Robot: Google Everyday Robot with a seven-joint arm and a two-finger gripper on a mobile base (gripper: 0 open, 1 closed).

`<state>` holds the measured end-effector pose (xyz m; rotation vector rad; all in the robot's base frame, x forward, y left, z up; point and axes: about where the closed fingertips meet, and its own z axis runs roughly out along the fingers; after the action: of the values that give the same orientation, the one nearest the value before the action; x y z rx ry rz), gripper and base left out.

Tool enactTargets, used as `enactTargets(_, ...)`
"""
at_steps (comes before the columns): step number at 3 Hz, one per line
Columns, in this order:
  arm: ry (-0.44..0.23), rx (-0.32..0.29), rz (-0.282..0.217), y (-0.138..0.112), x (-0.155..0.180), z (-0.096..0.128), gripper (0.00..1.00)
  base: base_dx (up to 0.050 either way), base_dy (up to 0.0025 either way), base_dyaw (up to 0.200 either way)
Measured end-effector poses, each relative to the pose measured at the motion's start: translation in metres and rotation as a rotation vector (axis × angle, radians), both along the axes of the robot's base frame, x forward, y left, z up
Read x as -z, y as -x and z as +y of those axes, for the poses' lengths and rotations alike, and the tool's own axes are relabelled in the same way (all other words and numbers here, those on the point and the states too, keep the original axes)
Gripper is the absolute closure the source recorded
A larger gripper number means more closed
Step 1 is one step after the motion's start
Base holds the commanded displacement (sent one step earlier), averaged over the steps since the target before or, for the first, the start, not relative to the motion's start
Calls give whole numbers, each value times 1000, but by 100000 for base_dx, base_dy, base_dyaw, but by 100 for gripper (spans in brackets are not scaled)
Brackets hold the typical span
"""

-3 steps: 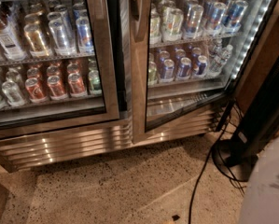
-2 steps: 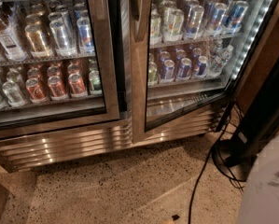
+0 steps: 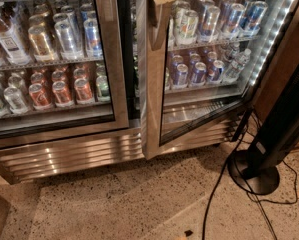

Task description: Open right fridge door

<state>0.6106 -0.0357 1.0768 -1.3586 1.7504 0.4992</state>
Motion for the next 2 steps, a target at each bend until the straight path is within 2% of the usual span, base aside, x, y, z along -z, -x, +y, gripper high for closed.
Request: enactTargets(2, 18, 8, -3, 6, -1, -2, 100, 0, 0, 0)
